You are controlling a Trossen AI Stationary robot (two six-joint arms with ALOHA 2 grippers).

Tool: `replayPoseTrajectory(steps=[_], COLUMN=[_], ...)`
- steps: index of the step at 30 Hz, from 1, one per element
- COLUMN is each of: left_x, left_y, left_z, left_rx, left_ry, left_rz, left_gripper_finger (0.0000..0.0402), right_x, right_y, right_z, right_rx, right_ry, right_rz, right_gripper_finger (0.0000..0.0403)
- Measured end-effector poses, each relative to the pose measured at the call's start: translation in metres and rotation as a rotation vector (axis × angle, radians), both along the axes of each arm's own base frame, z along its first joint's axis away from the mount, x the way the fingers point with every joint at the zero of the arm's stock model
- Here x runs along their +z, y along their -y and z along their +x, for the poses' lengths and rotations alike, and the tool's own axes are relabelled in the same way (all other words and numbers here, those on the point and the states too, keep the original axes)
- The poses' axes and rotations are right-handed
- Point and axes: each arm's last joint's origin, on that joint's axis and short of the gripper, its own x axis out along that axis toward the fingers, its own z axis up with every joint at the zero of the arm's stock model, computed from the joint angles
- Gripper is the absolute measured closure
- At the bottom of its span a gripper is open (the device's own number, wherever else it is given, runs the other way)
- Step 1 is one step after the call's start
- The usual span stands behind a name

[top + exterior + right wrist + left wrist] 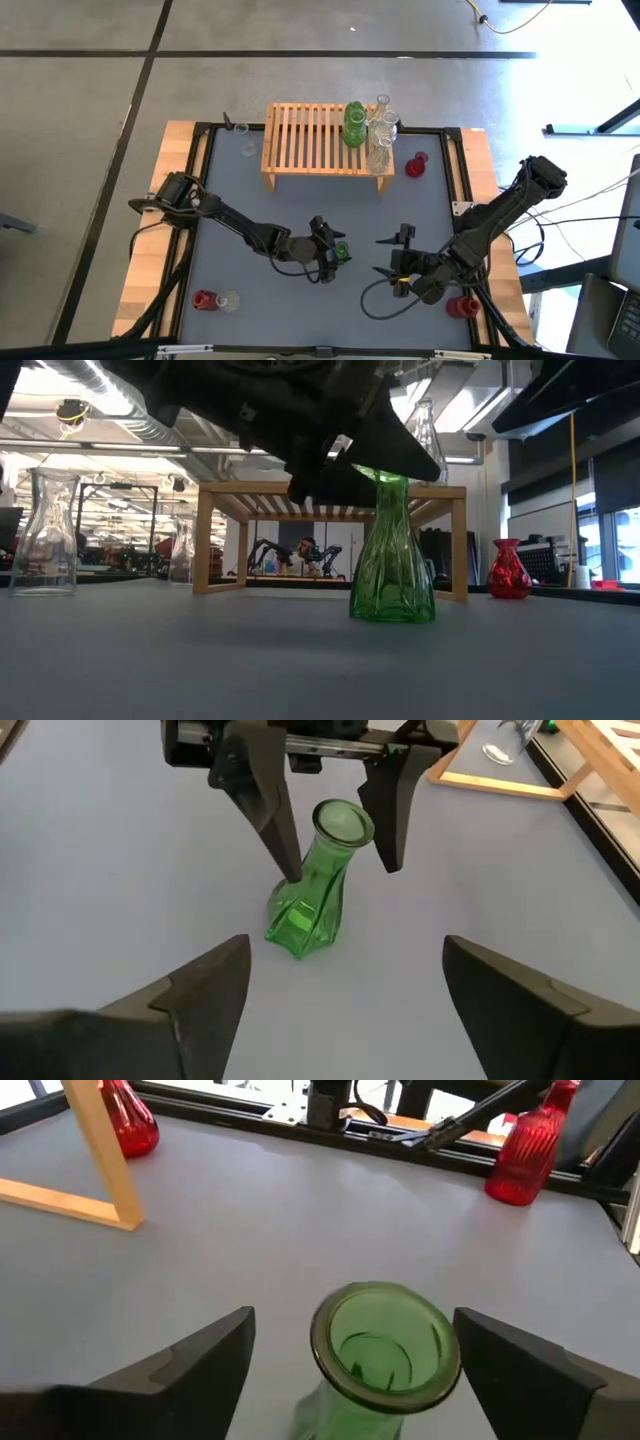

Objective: Sort vases onto shelf
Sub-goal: Put the green vase on the shelf aligned with the other green vase

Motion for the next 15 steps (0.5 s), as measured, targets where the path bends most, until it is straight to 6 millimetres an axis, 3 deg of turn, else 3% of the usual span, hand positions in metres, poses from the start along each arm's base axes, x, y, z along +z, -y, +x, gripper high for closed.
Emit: replayPoseTrajectory(steps=[15], left_x=[-0.0003], left_y=[0.0045], left_z=[-0.0016], left_rx=[-0.072], left_ry=[-0.023], left_rz=[0.004], left_gripper_finger=[0.0218], right_x=[0.0012], right_y=[0.0012], right_z=[0.0005], right_rx=[-0.028], right_ry=[0.031], right_rz=[-0.038], right_gripper_finger=[0.0086])
